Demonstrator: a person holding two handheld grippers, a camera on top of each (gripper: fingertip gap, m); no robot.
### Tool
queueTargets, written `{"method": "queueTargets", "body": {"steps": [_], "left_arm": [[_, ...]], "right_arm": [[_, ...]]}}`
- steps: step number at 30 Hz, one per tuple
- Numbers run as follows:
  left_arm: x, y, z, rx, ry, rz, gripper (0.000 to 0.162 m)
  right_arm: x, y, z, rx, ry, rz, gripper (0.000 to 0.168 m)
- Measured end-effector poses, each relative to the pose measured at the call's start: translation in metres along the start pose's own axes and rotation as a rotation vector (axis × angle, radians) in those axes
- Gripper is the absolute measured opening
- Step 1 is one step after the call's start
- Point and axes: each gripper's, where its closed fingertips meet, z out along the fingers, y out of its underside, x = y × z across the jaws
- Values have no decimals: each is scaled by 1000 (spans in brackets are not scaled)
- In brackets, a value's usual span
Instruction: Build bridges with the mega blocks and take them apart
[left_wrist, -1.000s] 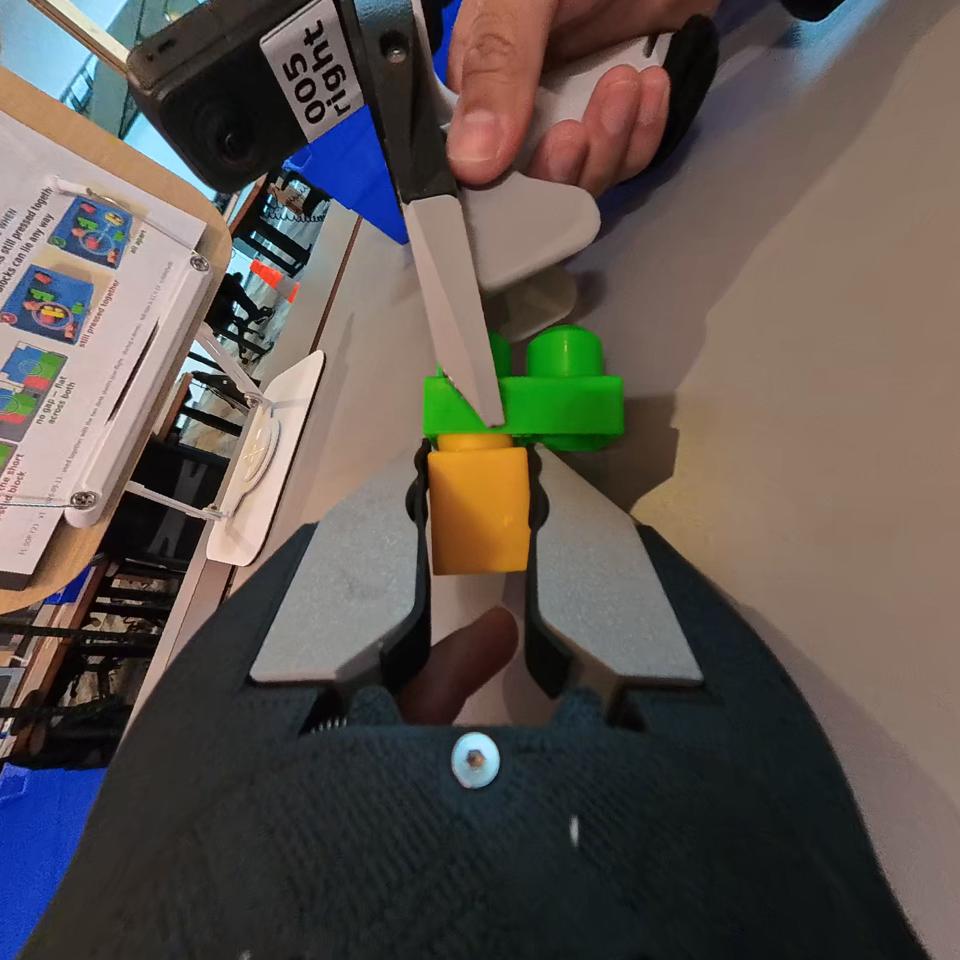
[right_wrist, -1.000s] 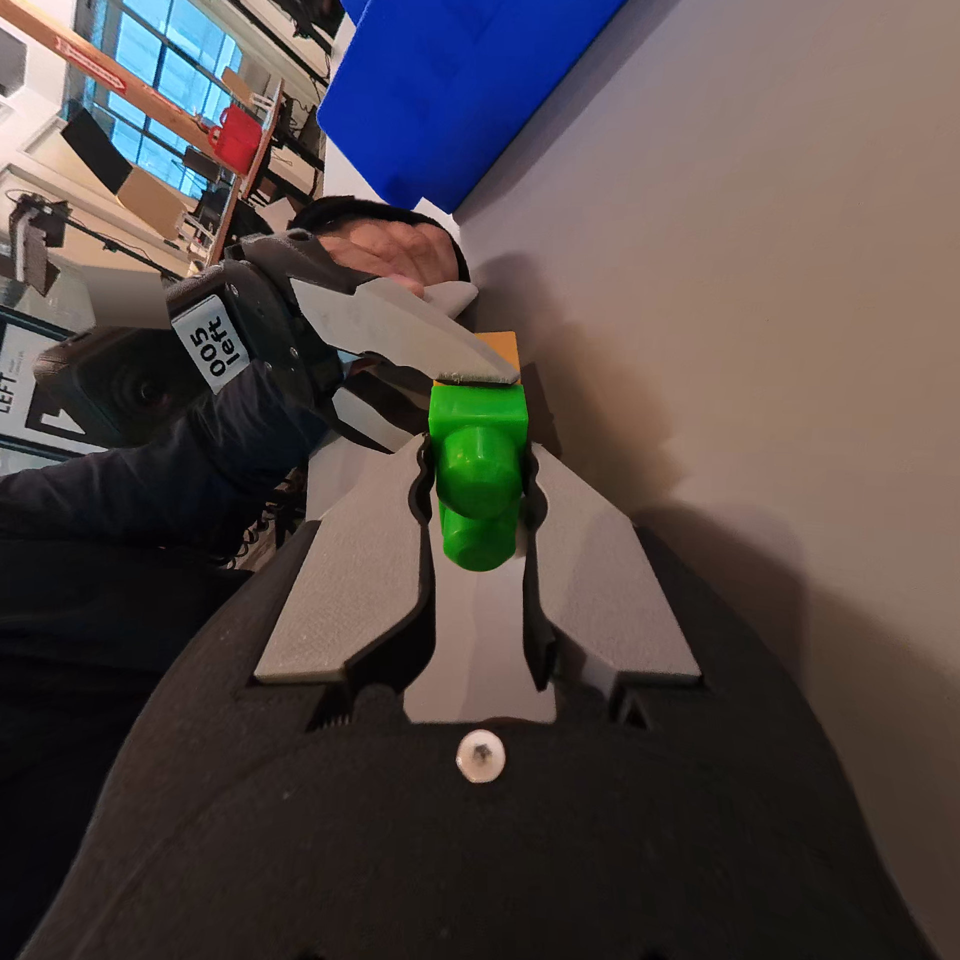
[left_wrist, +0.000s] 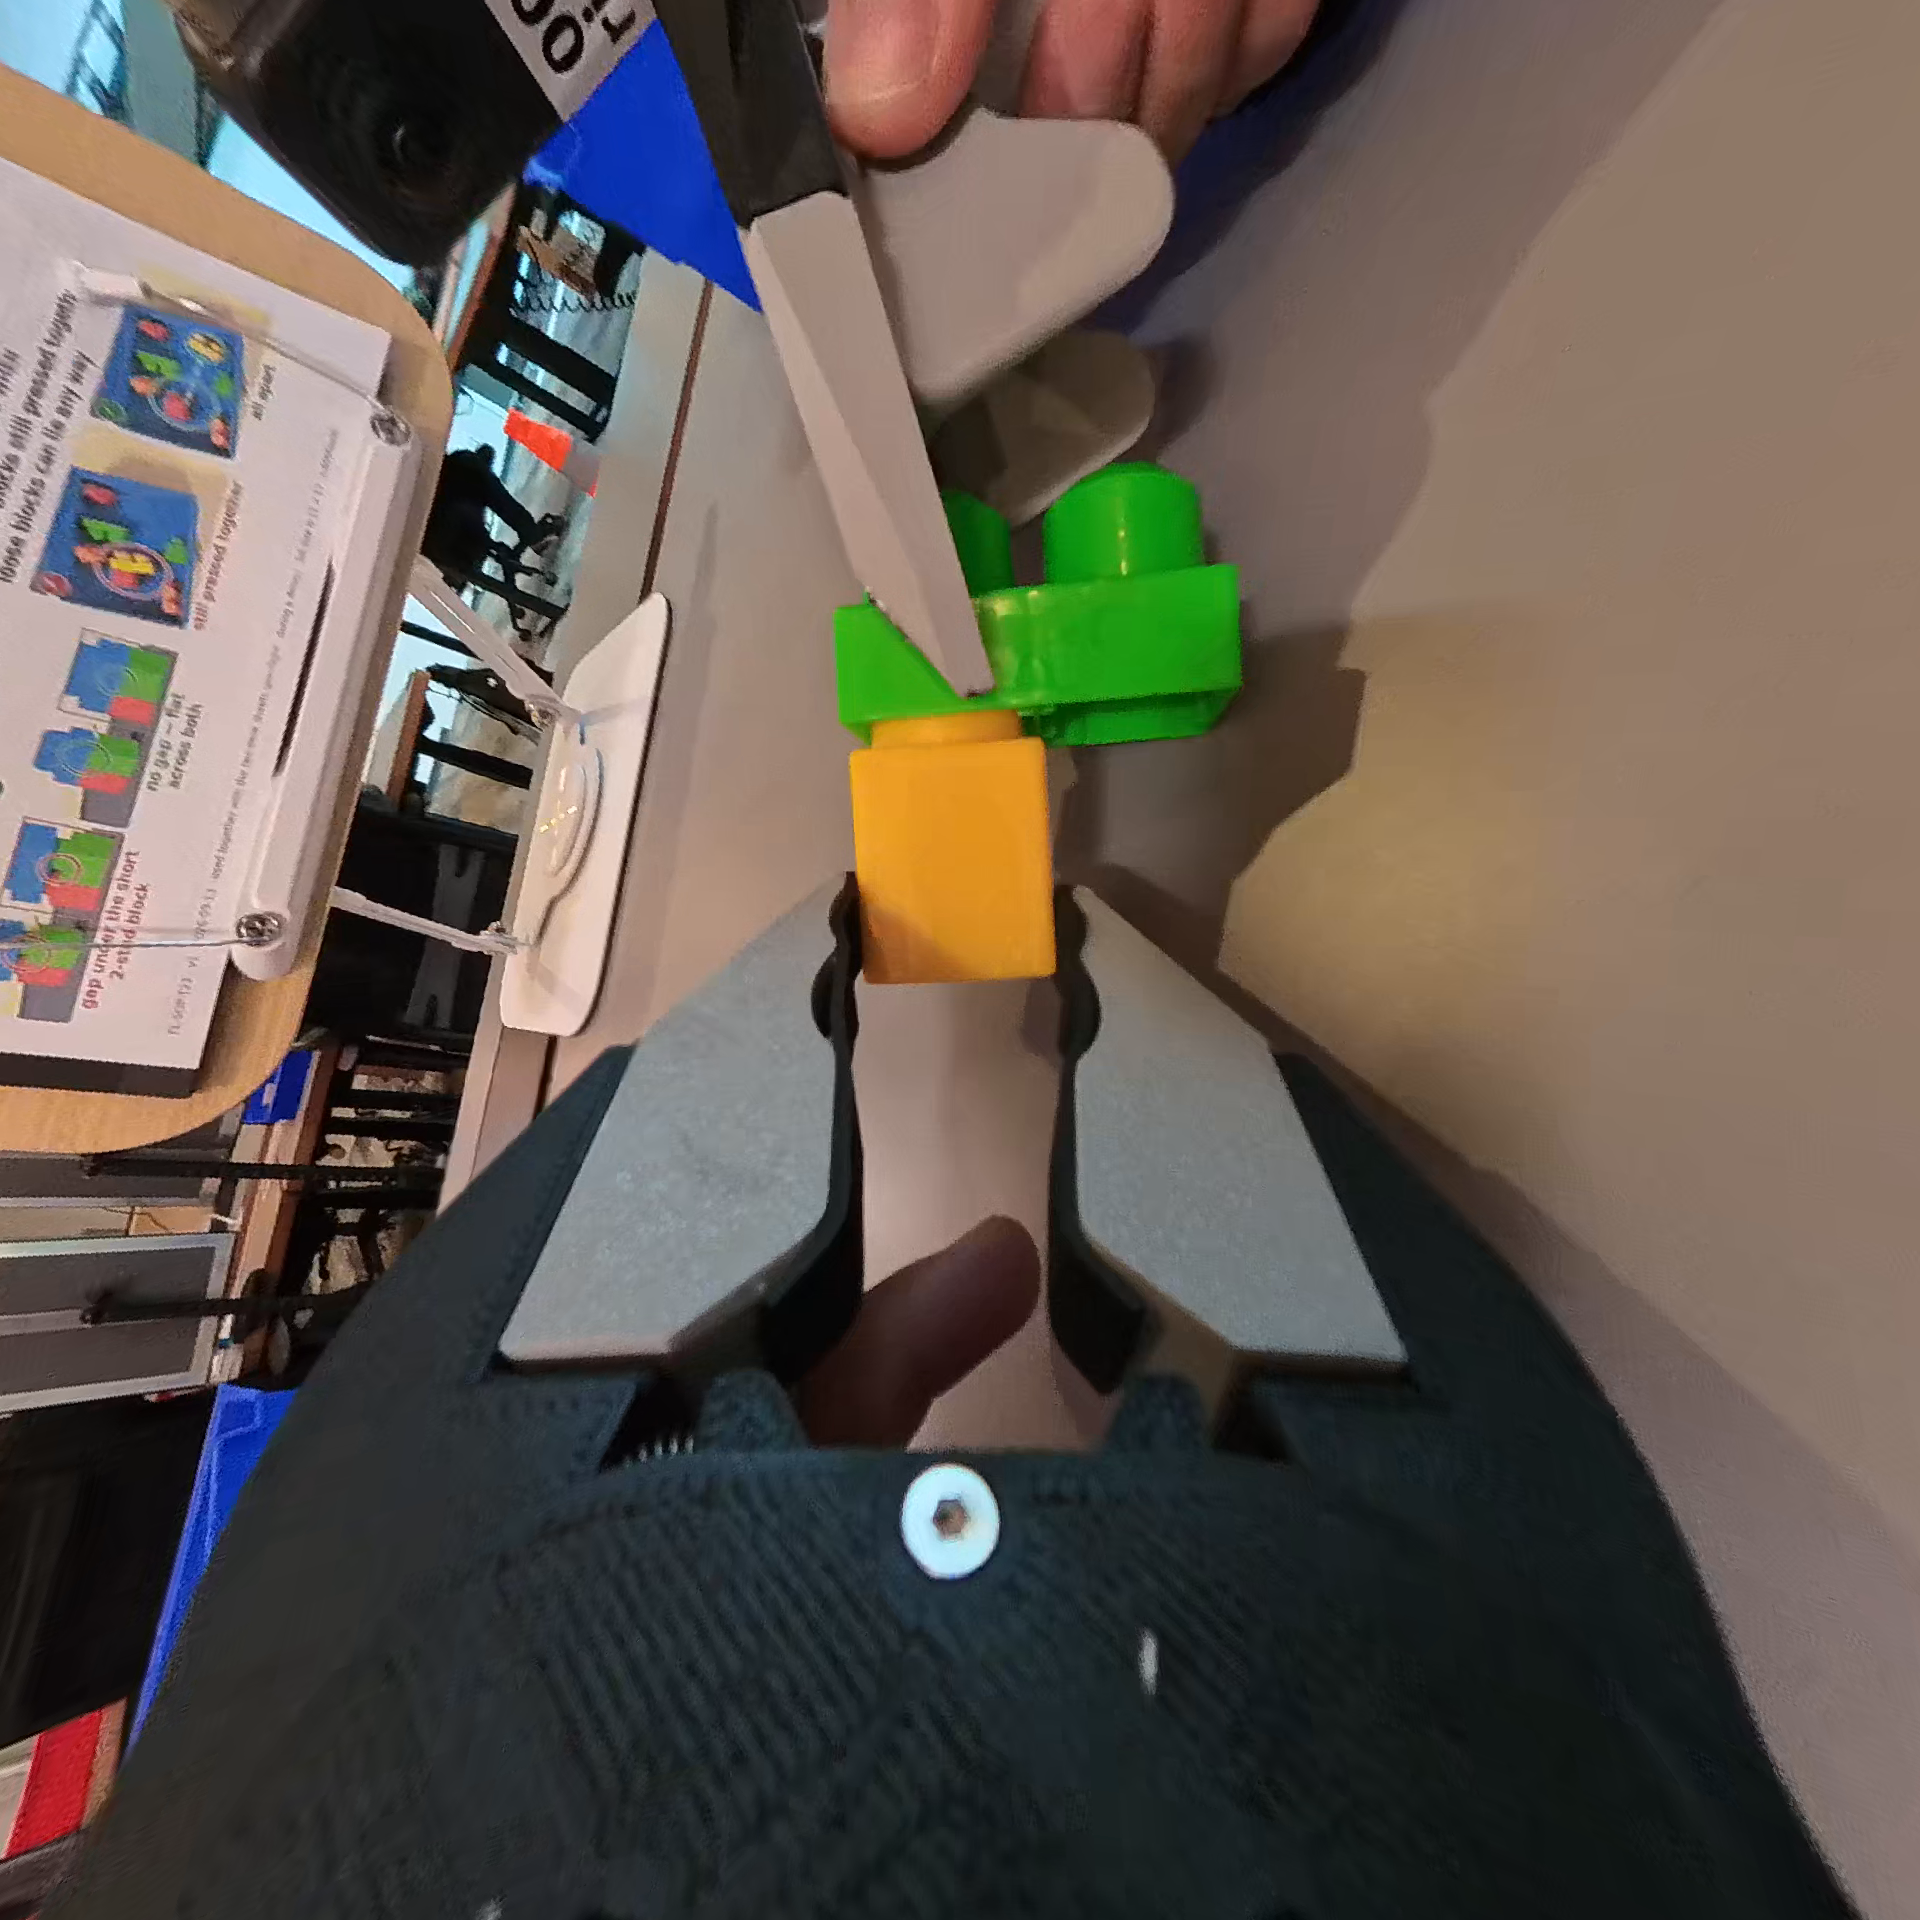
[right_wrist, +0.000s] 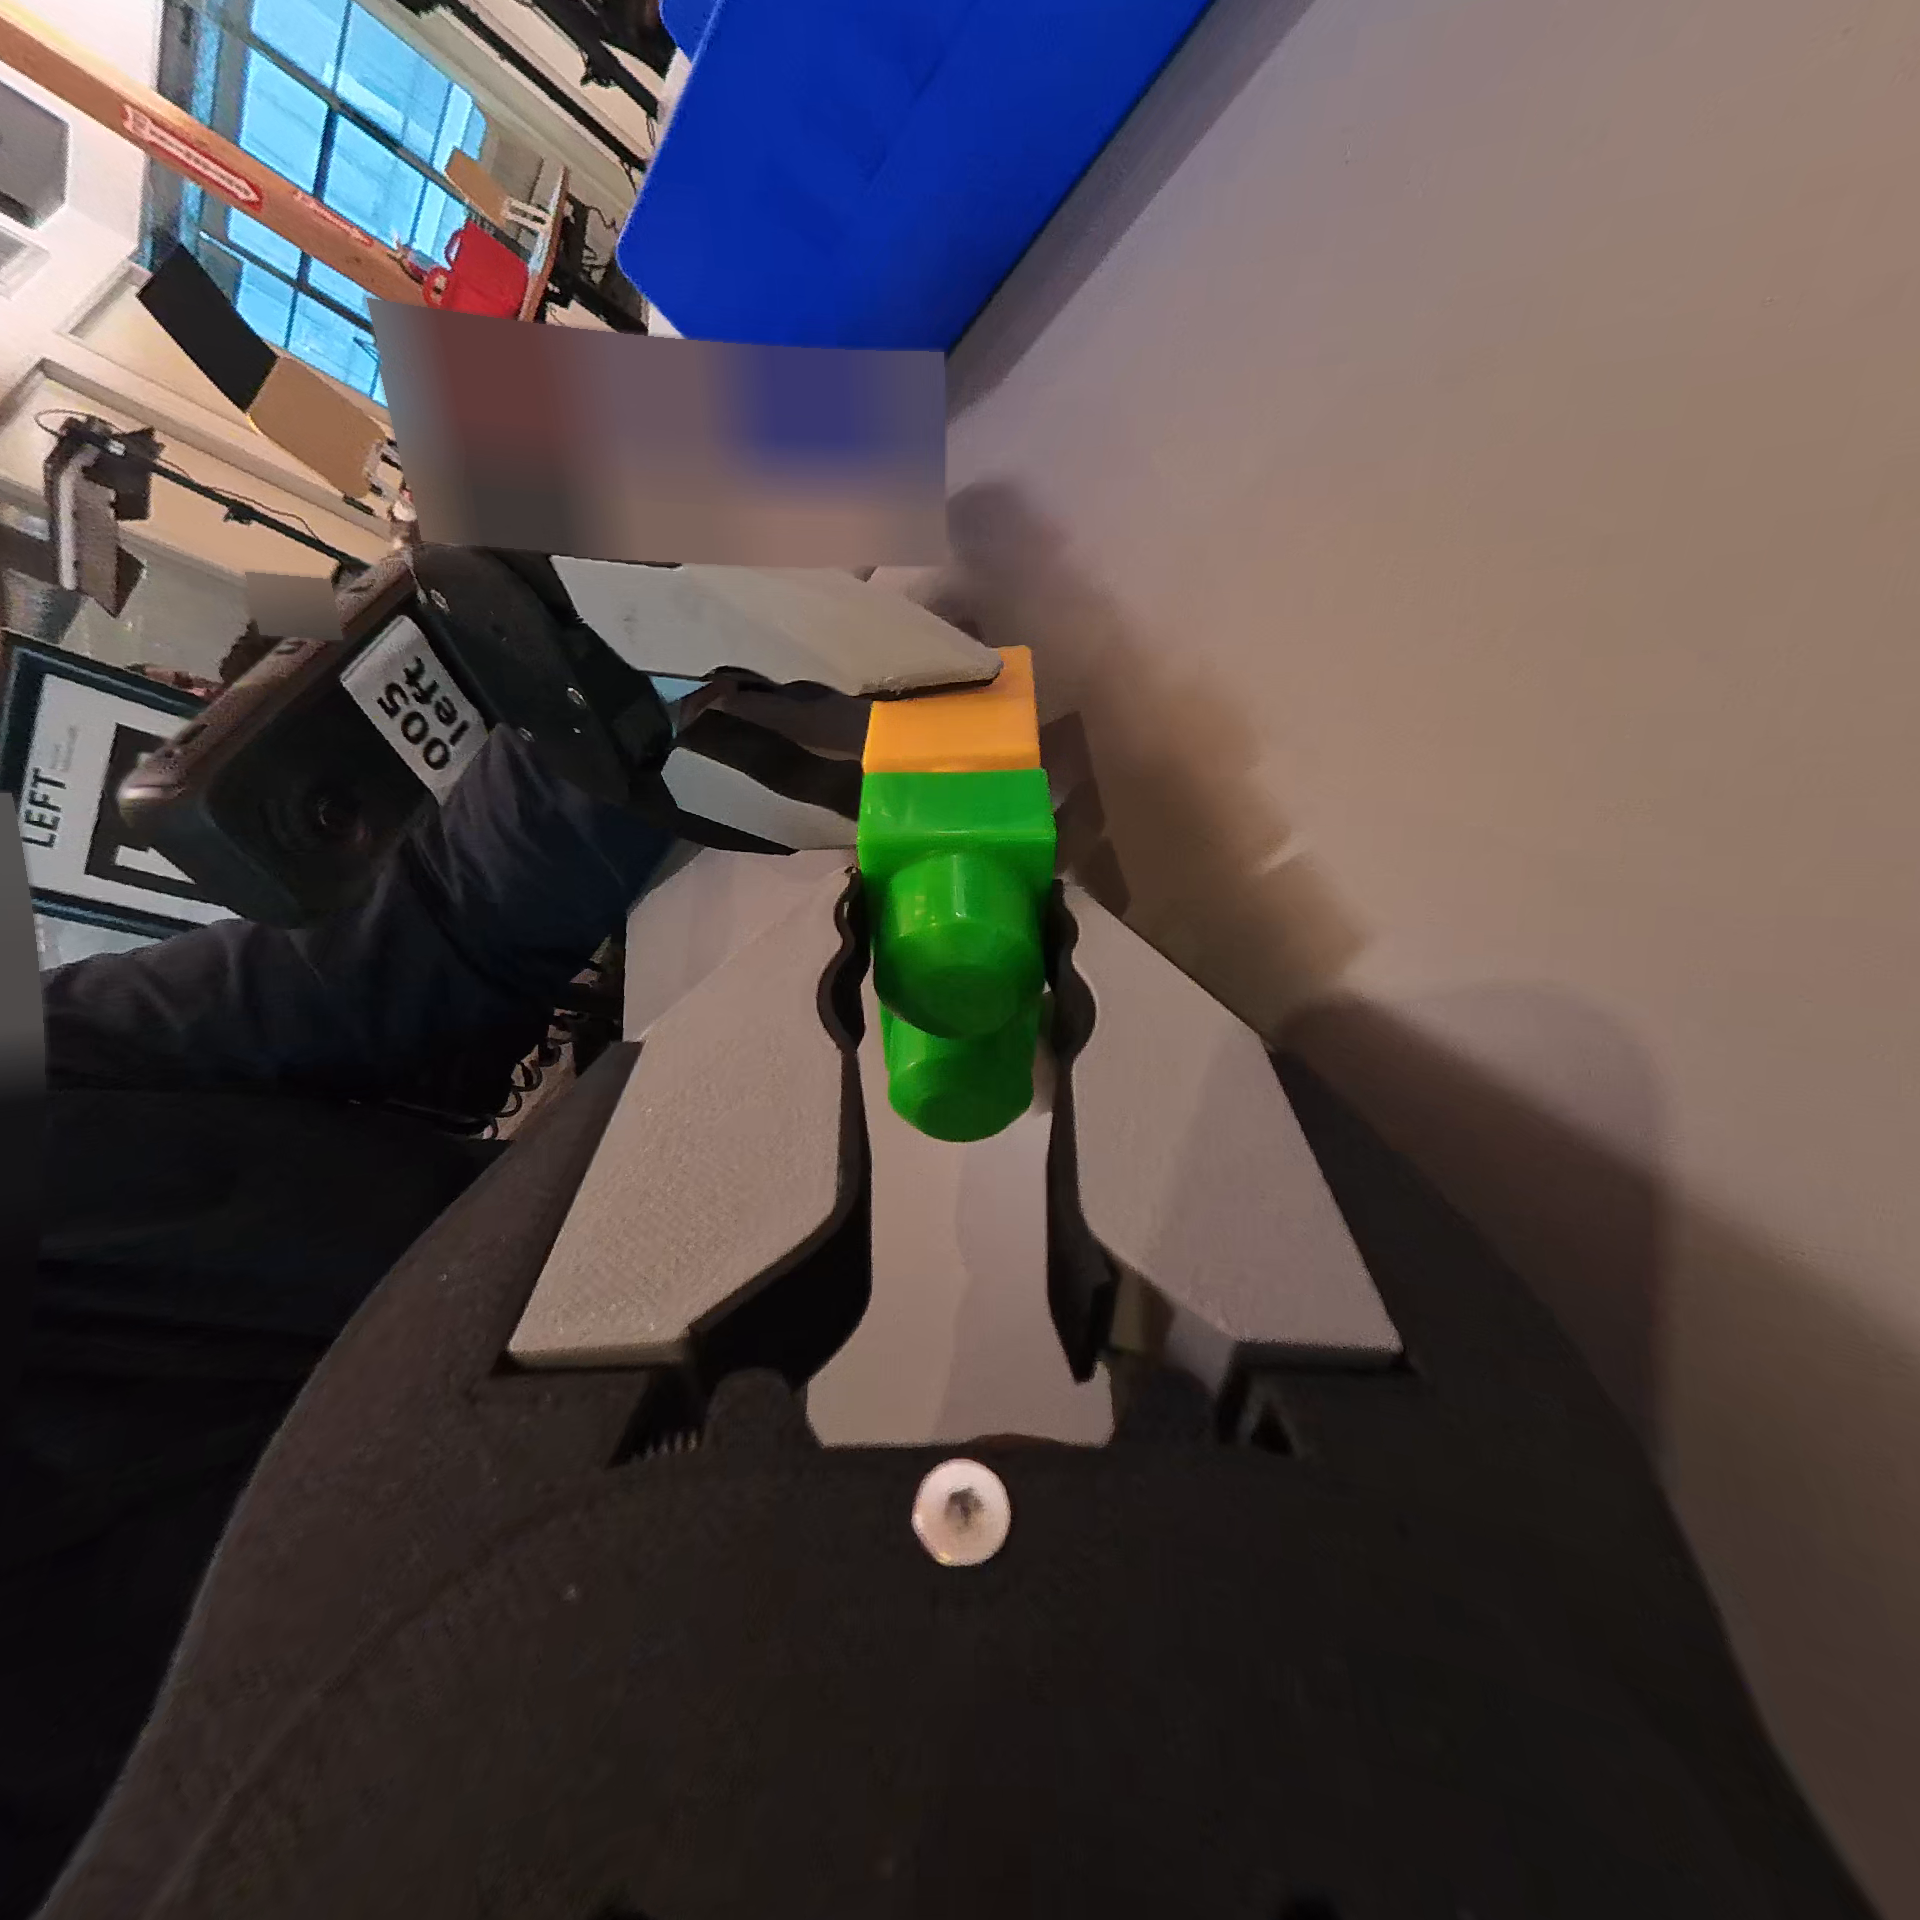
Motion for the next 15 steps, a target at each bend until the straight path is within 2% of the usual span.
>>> {"method": "queueTargets", "body": {"steps": [13, 15], "left_arm": [[-4, -16, -6, 103, -5, -67, 34], [-17, -22, -8, 135, -52, -125, 34]], "right_arm": [[-9, -2, -2, 14, -70, -11, 30], [-13, -12, -4, 77, -104, -2, 31]]}}
